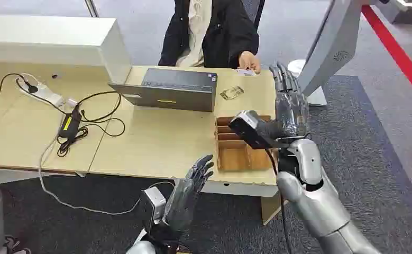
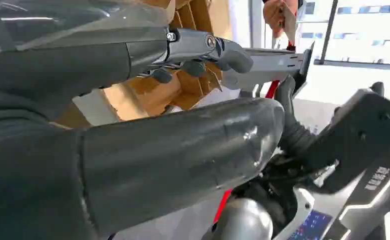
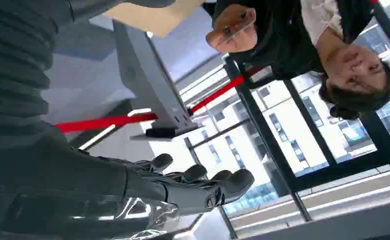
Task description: Pass the card to the sensor for recognition and then transmit it.
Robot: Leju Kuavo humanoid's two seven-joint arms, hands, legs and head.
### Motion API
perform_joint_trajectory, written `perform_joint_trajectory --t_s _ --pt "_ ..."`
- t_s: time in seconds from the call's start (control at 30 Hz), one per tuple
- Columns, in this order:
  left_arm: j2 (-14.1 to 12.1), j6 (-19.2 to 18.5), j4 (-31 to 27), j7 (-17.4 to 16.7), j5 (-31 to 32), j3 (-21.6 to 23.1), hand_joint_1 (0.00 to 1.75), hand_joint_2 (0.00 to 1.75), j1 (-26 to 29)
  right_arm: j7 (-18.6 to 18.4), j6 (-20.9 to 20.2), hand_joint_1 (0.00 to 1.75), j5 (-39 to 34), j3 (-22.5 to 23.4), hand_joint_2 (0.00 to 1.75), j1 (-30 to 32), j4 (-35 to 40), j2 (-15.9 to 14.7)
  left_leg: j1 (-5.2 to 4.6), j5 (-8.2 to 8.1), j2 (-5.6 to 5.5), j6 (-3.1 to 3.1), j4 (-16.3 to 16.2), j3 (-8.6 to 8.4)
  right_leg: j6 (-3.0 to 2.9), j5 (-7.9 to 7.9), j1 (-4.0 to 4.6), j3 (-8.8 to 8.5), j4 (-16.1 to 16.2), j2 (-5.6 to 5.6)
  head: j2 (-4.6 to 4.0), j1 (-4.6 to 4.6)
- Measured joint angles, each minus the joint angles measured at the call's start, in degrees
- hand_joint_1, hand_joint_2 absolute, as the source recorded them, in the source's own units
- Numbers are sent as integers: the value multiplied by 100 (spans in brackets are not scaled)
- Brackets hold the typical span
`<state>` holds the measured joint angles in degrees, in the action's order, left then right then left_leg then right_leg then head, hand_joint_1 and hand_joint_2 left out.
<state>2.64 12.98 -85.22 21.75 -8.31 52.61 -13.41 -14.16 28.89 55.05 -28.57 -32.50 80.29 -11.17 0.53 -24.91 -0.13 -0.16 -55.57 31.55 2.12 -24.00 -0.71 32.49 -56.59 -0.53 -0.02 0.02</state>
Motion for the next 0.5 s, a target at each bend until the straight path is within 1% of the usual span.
perform_joint_trajectory --t_s 0.13,0.27,0.33,0.5 --pt "7 101 0 -17 -35 13 0 0 -51 -114 94 0 425 -171 175 -542 -766 48 1 0 -1 0 0 3 0 -1 1 0 0 -2 0 -2" --pt "13 197 2 -33 -90 42 0 0 -108 -195 306 0 831 -326 175 -992 -1483 173 0 0 -2 0 0 6 0 0 1 4 0 -1 0 -4" --pt "13 214 2 -26 -107 61 0 0 -148 -195 407 0 897 -396 175 -1214 -1905 258 0 0 -3 0 0 6 0 -1 1 4 0 -2 0 0" --pt "13 230 9 0 -160 94 0 0 -186 -216 457 0 934 -525 175 -1646 -2786 479 0 0 -3 0 0 7 0 -1 1 6 0 -2 0 -2"
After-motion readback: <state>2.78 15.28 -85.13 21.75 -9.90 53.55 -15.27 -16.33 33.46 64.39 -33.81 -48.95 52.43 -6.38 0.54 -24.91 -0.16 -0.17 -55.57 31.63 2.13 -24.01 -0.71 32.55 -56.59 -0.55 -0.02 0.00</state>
